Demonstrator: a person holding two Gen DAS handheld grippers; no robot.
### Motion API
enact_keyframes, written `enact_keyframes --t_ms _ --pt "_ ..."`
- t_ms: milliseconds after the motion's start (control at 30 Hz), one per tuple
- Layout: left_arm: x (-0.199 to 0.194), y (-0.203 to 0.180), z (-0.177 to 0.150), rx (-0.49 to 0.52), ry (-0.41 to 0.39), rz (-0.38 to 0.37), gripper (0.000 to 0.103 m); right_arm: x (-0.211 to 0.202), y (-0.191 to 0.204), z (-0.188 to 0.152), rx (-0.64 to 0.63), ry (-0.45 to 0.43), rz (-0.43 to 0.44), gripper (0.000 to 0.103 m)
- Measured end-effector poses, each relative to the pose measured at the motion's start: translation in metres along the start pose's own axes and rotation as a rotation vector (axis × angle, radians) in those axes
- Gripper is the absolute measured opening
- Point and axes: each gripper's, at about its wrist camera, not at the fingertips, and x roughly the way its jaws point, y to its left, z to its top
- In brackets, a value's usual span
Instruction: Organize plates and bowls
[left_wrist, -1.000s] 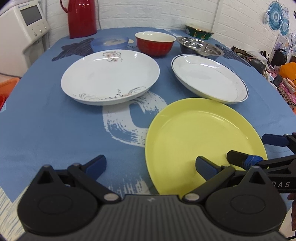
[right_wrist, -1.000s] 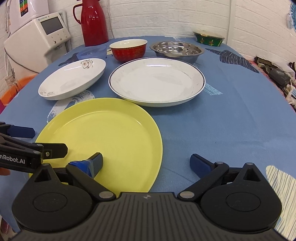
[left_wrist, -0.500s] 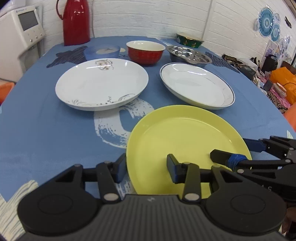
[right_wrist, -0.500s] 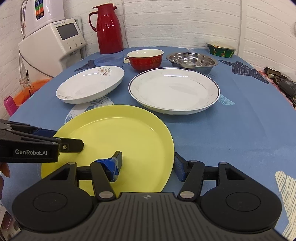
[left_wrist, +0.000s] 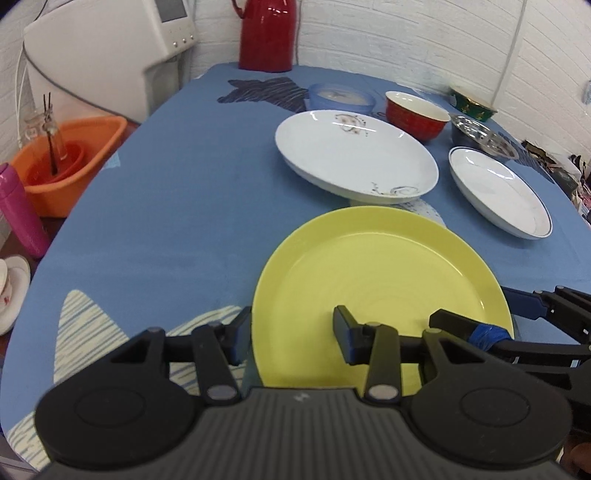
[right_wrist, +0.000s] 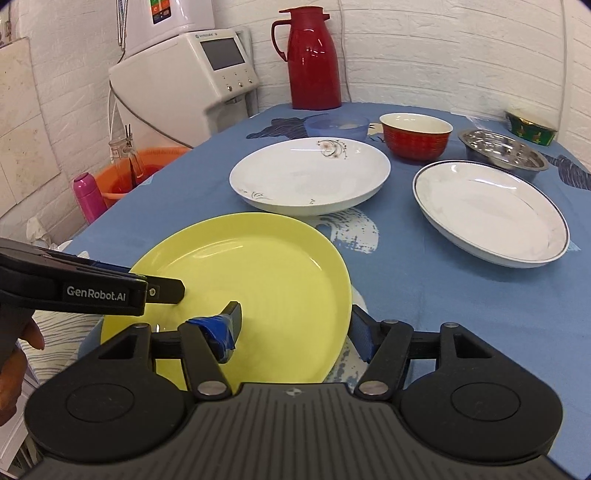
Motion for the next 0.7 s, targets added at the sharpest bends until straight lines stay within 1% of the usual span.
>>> enact_keyframes --t_ms 100,267,433,533,567,633,667,700 --pt "0.004 -0.004 0.0 0.006 0.003 -0.019 0.041 -0.002 -0.003 -0.001 -0.002 0.006 -0.025 0.049" --pt "0.009 -0.029 -0.002 0.077 -0.014 -0.046 0.041 -0.007 -0.019 -0.006 0.043 0.017 -0.076 0.049" --pt "0.015 -0.025 0.006 0.071 -0.016 -0.024 0.041 0.0 -0.016 -0.007 0.027 0.017 -0.05 0.05" --pt "0.015 -0.023 0.005 0.085 -0.023 -0.031 0.041 -0.001 -0.02 -0.008 0.044 0.005 -0.025 0.05" --pt "0.016 -0.023 0.005 0.085 -0.022 -0.038 0.043 -0.002 -0.023 -0.007 0.054 0.006 -0.012 0.05" --pt "0.015 -0.019 0.006 0.062 -0.032 -0.047 0.086 -0.008 -0.031 -0.007 0.103 0.005 0.036 0.05" --pt "0.012 -0.017 0.006 0.046 -0.056 -0.043 0.087 -0.014 -0.036 -0.006 0.128 -0.012 0.046 0.049" --pt "0.007 -0.015 0.007 0.039 -0.086 -0.028 0.087 -0.021 -0.041 -0.004 0.143 -0.037 0.031 0.049"
